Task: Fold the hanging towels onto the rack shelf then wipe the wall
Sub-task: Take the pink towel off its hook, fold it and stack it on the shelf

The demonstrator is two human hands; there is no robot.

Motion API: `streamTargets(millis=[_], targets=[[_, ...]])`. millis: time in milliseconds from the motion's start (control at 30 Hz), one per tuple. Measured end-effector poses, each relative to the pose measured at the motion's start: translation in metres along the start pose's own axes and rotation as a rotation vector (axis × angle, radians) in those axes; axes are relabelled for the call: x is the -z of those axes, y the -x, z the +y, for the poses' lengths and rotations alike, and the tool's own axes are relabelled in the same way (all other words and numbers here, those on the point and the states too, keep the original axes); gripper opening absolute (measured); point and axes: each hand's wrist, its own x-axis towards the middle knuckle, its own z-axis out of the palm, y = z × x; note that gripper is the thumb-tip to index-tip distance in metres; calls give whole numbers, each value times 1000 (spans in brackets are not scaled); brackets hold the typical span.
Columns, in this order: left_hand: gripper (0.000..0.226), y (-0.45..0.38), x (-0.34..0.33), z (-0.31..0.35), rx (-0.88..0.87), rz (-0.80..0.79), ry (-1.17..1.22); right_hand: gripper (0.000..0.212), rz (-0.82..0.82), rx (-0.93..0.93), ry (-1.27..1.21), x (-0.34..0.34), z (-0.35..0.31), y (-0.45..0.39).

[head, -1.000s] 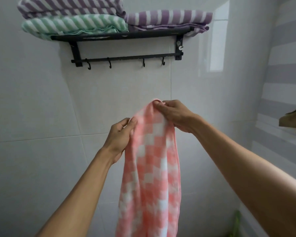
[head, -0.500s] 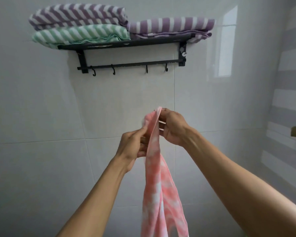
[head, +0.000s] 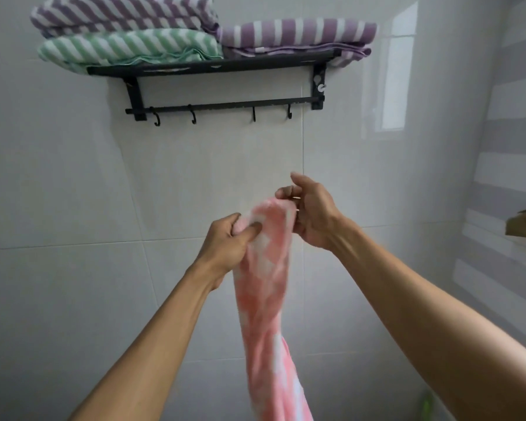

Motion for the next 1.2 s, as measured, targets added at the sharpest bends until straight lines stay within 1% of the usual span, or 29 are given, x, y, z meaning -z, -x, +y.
streamTargets(millis=[67, 133, 167, 233, 267, 333, 400, 433, 500, 567, 600, 633, 667, 700, 733, 767, 800, 867, 900, 933, 967, 1000, 1033, 1100, 1167, 1200], targets=[[46, -1, -1, 7, -45, 59, -15, 42, -78, 74, 296, 4, -2, 6], [44, -2, 0, 15, -112, 93, -65, 44, -140, 87, 528, 6, 2, 10], [39, -3, 2, 18, -142, 113, -86, 40, -137, 89, 576, 5, 5, 11], [38, -7, 7, 21, -173, 122, -103, 29, -90, 73, 517, 3, 7, 9], [40, -8, 10, 21, -170, 90, -100, 22, -73, 63, 451, 3, 7, 8], [34, -6, 15, 21, -97, -51, -80, 9, -50, 59, 315, 0, 3, 7], [28, 0, 17, 18, 34, -218, -28, 15, 17, 75, 251, -5, -3, 4], [26, 4, 17, 14, 87, -274, -22, 18, 68, 86, 242, -7, -6, 3], [22, 10, 21, -5, 150, -359, -59, 23, 198, 121, 222, -5, -13, -1], [26, 17, 29, -31, 199, -403, -84, 22, 341, 184, 195, 8, -24, -3], [30, 19, 34, -41, 216, -371, -88, 19, 410, 215, 199, 17, -28, -5], [34, 21, 37, -48, 216, -294, -96, 16, 468, 230, 235, 26, -30, -6], [35, 20, 41, -51, 192, -184, -109, 12, 505, 226, 302, 33, -30, -5], [33, 17, 43, -50, 138, -69, -120, 9, 505, 206, 383, 36, -27, -1], [29, 14, 43, -45, 69, 11, -125, 9, 462, 192, 457, 36, -21, 1], [26, 9, 41, -36, -8, 37, -135, 13, 376, 185, 508, 34, -12, 4], [22, 3, 39, -26, -76, 25, -159, 25, 263, 170, 552, 30, -3, 7], [17, -5, 31, -5, -158, -58, -221, 64, 9, 92, 671, 16, 13, 13], [17, -7, 28, 3, -173, -97, -244, 68, -98, 60, 775, 9, 20, 14], [17, -9, 26, 8, -180, -113, -261, 52, -169, 50, 893, 3, 27, 14], [18, -10, 26, 11, -188, -113, -270, 26, -172, 58, 990, -3, 30, 15], [20, -11, 27, 10, -188, -116, -255, 11, -141, 91, 1001, -6, 31, 16], [22, -10, 29, 8, -168, -131, -238, 17, -86, 123, 959, -4, 30, 14], [24, -6, 36, -6, -87, -183, -254, 22, 72, 147, 775, 1, 27, 7], [22, 1, 44, -30, -2, -236, -324, 22, 295, 194, 671, 11, 21, 1], [25, 3, 50, -44, 40, -229, -340, 21, 396, 214, 669, 18, 19, -3]])
